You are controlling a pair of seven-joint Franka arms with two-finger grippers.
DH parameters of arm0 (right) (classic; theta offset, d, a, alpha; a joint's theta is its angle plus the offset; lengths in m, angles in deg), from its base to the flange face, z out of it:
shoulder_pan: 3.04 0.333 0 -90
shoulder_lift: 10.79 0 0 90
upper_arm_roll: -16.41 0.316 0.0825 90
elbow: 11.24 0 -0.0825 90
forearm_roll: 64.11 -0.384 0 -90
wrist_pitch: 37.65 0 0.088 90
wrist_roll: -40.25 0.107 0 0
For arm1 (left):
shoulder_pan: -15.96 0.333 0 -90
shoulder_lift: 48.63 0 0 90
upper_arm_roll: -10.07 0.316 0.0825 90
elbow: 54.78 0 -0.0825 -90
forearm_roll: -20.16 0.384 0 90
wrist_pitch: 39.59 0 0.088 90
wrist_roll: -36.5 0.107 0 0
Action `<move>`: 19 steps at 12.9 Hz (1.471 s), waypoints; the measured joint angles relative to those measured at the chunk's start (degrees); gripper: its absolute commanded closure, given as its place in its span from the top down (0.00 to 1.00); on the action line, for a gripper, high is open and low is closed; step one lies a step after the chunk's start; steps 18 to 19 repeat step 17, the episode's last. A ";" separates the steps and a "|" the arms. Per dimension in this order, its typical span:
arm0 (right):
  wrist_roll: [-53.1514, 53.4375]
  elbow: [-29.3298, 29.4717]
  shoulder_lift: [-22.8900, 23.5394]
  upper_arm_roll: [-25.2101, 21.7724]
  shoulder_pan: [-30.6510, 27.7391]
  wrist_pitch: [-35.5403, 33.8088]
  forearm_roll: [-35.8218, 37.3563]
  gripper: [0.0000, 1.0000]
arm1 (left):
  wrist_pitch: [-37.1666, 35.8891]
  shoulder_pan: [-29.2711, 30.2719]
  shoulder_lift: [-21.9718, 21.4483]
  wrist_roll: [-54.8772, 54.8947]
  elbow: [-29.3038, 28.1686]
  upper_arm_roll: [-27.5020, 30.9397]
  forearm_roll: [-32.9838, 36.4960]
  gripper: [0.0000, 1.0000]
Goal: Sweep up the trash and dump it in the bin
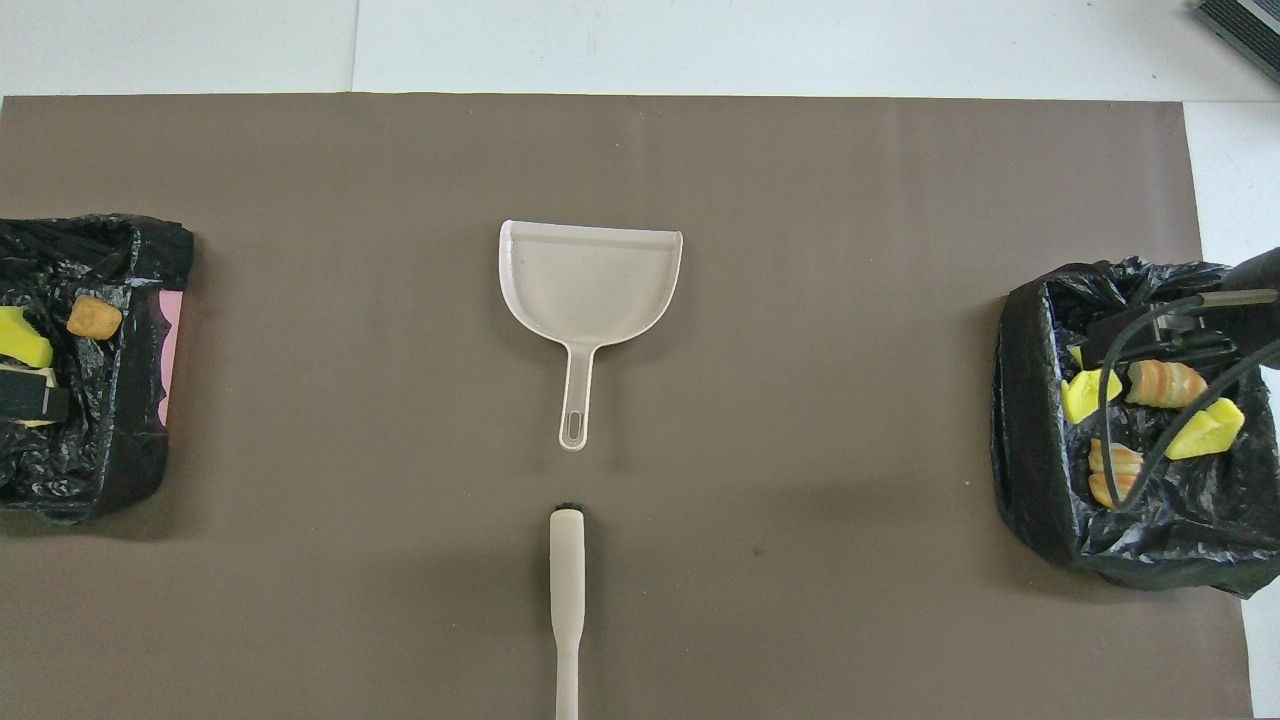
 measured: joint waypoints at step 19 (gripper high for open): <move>0.00 0.00 0.00 0.00 0.00 0.00 0.00 1.00 | 0.93 0.00 0.00 0.03 -0.07 -0.31 0.00 1.00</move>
